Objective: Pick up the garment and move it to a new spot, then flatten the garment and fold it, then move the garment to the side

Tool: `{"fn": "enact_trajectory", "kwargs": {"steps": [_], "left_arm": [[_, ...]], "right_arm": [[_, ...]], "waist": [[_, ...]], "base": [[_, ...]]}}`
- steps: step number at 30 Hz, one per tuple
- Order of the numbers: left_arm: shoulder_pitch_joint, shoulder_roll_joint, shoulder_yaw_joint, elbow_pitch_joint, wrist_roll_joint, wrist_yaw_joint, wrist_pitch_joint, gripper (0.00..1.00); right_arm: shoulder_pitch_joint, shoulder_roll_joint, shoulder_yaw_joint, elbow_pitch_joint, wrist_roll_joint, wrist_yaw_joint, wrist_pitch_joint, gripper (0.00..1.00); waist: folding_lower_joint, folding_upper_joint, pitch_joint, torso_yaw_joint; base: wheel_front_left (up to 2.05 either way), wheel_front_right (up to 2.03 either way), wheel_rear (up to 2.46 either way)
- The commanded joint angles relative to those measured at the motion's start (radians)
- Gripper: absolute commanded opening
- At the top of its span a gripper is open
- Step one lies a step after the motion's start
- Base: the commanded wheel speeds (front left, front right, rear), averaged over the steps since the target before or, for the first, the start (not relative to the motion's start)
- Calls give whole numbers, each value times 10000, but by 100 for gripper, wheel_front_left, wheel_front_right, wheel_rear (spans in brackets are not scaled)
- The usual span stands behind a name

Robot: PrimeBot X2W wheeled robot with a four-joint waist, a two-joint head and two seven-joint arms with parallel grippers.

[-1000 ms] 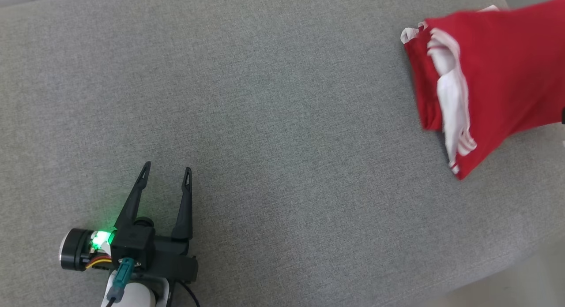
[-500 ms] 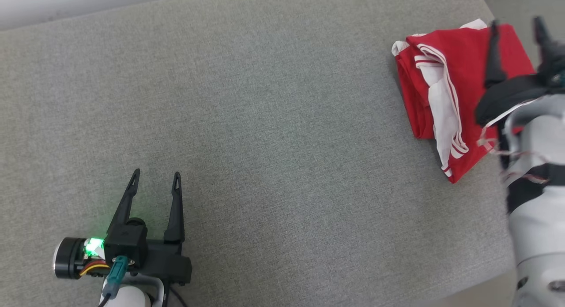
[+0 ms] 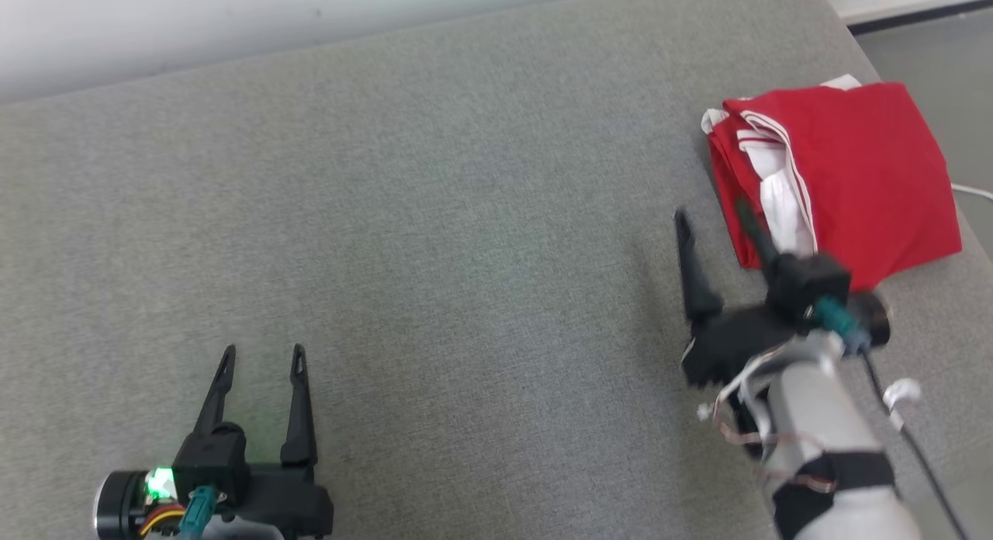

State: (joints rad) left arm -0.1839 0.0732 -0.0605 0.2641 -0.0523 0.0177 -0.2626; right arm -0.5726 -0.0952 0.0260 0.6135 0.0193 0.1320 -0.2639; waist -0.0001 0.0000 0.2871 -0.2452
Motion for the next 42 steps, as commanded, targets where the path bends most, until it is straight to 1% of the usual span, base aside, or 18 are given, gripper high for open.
{"fn": "enact_trajectory", "kwargs": {"steps": [1,3,7,15,24,26,27,31,34,42], "left_arm": [[149,-18,52,18,-44,4,-28,100],[286,-57,149,59,-102,-3,-28,100],[602,-105,331,128,-145,-9,-28,100],[1277,-190,750,387,-350,0,-28,100],[1747,-226,1106,482,-400,-12,-28,100],[1836,-229,1117,504,-315,-73,-28,100],[1887,-231,1159,509,-291,-33,-28,100],[2068,-227,1228,554,-284,-104,-28,100],[2091,-230,1289,483,-435,-77,-28,100],[2285,-232,1482,389,-535,-263,-28,100]], "right_arm": [[311,44,71,-53,163,-33,4,100],[751,166,257,15,268,-33,2,100],[1475,312,237,-170,424,-33,4,100],[2511,437,-25,-308,35,-33,4,100],[3040,444,-98,-410,47,-33,4,100],[3136,438,-287,-364,172,-33,4,100],[3151,440,-310,-378,133,-33,4,100],[3271,450,-214,-522,100,-33,4,100],[3390,439,-182,-654,51,-33,4,100],[3644,441,-119,-927,87,-33,4,100]], "waist": [[1,0,-256,229],[1,0,-406,348],[1,0,-714,560],[1,0,-1377,943],[1,0,-2059,1386],[1,0,-2211,1472],[1,0,-2281,1518],[1,0,-2499,1742],[1,0,-2620,1910],[1,0,-2814,2177]], "base": [[0,0,0],[0,0,0],[0,0,0],[0,0,0],[0,0,0],[0,0,0],[0,0,0],[0,0,0],[0,0,0],[0,0,0]]}}
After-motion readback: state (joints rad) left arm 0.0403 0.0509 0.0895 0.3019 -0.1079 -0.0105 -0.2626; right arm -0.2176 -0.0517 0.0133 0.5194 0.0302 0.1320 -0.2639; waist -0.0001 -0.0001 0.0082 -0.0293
